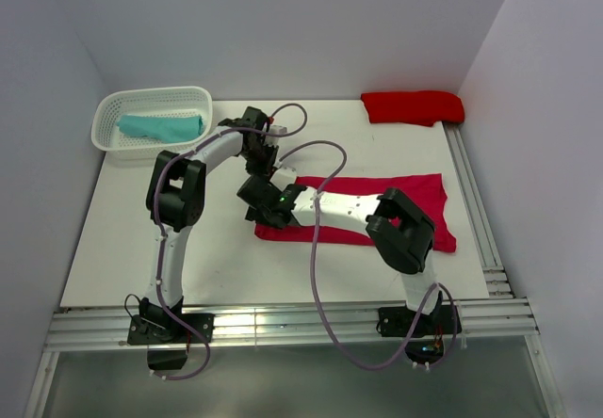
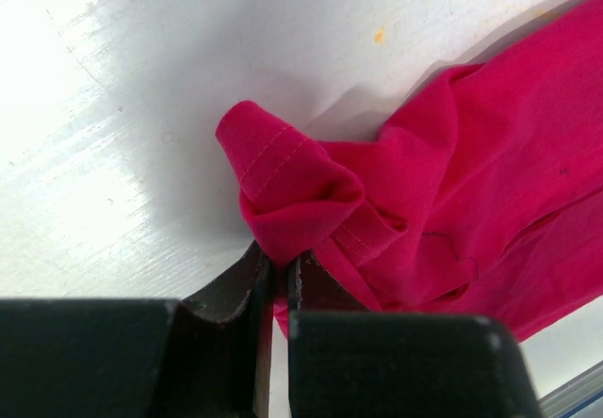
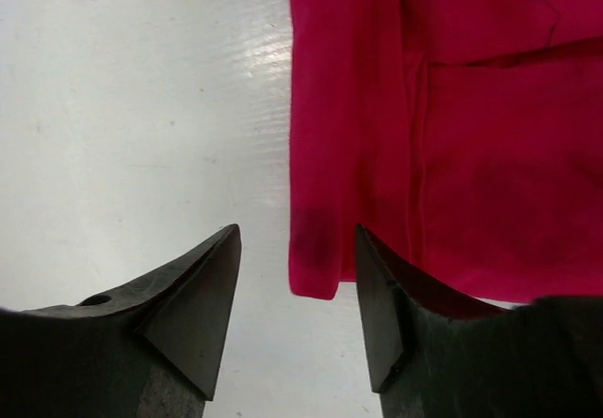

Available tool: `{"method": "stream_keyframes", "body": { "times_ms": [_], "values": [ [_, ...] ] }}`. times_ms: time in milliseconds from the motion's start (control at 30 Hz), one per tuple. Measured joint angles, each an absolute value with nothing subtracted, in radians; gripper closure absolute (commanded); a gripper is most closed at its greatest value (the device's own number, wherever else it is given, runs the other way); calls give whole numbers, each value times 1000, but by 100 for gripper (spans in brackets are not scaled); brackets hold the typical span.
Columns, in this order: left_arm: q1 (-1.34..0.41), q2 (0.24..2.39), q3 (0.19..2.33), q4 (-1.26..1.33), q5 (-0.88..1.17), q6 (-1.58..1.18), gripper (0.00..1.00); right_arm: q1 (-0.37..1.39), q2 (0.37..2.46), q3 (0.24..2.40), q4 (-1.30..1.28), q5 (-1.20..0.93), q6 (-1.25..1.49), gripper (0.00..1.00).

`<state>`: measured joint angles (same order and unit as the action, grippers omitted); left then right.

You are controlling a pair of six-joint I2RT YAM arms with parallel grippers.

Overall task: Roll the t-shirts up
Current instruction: Roll the tshirt

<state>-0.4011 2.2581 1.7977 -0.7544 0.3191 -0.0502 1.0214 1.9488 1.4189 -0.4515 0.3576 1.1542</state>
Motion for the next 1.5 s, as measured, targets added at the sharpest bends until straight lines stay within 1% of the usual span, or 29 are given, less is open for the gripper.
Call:
{"method": "stream_keyframes", "body": {
  "times_ms": [133,233,267,367,467,600,633,733,767,833,867,967,1067,1167,1300,1500],
  "values": [
    [-403,2260,1803,-759,315,-45,100,1021,1972,1418,-455,346,1155,50],
    [-404,2263,1807,-764,315,-45,100,1021,1977,1403,-445,337,1158,59],
    [-404,2263,1807,-764,314,-45,100,1021,1977,1392,-438,334,1159,65],
    [-405,2264,1809,-766,312,-45,100,1021,1977,1340,-400,327,1172,74],
    [-407,2266,1813,-769,307,-45,100,1020,1952,1260,-332,327,1198,80],
    [-408,2266,1814,-771,304,-45,97,1012,1868,1113,-208,316,1240,84],
    [-408,2266,1814,-771,305,-43,95,1008,1847,1070,-171,311,1251,85],
    [-409,2266,1816,-774,305,-29,86,984,1798,946,-31,277,1296,87],
    [-409,2266,1818,-775,304,-22,77,974,1791,915,20,257,1311,89],
    [-409,2266,1818,-775,305,-10,69,960,1788,873,103,226,1332,89],
    [-409,2266,1818,-776,307,-7,60,954,1788,855,142,210,1343,89],
    [-409,2266,1829,-779,316,9,47,942,1792,810,242,165,1369,91],
    [-408,2266,1837,-784,325,22,41,931,1817,778,352,114,1403,93],
    [-397,2266,1840,-793,361,37,37,924,1845,770,426,83,1431,94],
    [-354,2266,1841,-822,447,62,35,920,1856,759,466,64,1457,96],
    [-237,2261,1842,-889,604,108,32,918,1868,754,493,57,1484,97]
  ]
}}
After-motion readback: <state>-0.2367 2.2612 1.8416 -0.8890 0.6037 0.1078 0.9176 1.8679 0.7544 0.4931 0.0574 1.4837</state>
